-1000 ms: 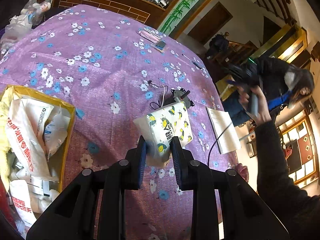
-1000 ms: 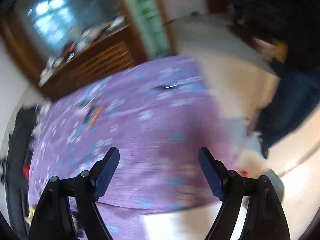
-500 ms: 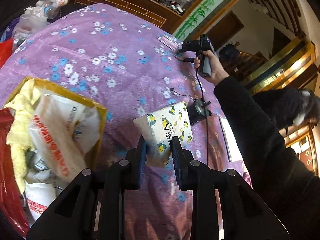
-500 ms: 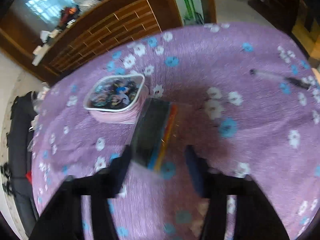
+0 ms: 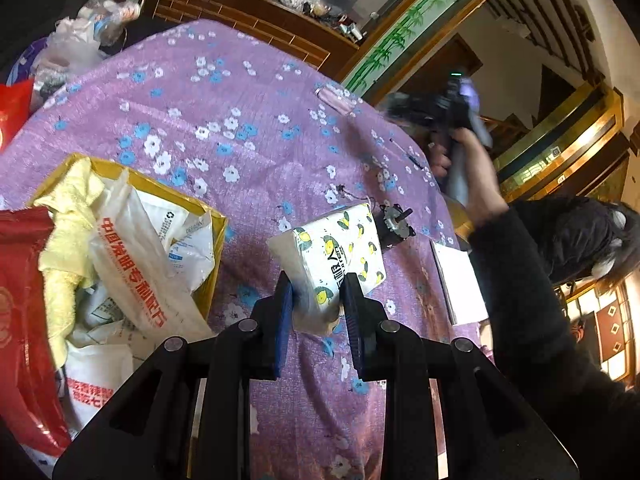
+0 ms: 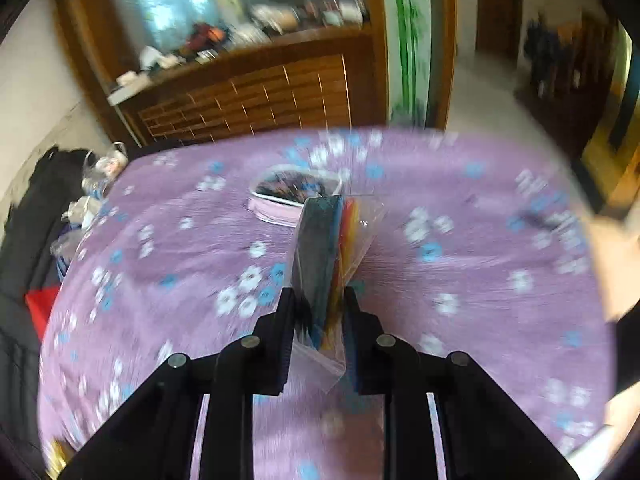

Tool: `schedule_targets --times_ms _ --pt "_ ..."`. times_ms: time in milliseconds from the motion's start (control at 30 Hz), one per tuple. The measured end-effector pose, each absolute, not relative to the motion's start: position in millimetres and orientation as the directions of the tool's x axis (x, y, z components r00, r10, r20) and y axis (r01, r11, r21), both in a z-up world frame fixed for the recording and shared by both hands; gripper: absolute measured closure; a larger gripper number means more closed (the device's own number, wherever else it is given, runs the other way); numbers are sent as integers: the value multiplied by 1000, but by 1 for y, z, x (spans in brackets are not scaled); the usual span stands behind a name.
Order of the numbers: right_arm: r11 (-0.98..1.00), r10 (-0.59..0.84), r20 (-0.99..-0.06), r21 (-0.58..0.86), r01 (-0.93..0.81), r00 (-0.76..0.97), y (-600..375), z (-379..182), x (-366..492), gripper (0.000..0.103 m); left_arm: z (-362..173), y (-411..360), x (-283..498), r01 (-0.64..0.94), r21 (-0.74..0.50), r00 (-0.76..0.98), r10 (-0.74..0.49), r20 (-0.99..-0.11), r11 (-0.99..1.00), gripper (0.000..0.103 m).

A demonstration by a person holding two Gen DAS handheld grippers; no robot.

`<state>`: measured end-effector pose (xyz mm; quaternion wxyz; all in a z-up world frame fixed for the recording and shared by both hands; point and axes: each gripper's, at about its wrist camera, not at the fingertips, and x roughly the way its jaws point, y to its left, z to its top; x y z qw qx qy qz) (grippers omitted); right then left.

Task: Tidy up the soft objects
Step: 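Carry the tissue pack and pen bag over the box with both tools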

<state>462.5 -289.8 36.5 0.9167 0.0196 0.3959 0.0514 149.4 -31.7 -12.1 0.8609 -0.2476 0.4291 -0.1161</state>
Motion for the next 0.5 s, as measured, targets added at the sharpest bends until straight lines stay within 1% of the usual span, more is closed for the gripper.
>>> schedule_targets --times_ms 67,167,333,500 --pt "995 75 -661 5 -95 746 -283 61 404 82 -7 -32 142 -7 -526 614 -412 -673 850 80" --pt "989 109 -608 -12 -147 787 -271 79 325 82 0 -36 129 8 -516 618 -410 -671 857 80" --pt "977 194 -534 32 -210 823 -260 92 211 82 15 -42 95 29 -478 643 -383 -663 878 79" --pt "959 278 -500 91 -270 820 -234 93 133 82 31 -34 44 23 -461 681 -352 -642 887 79"
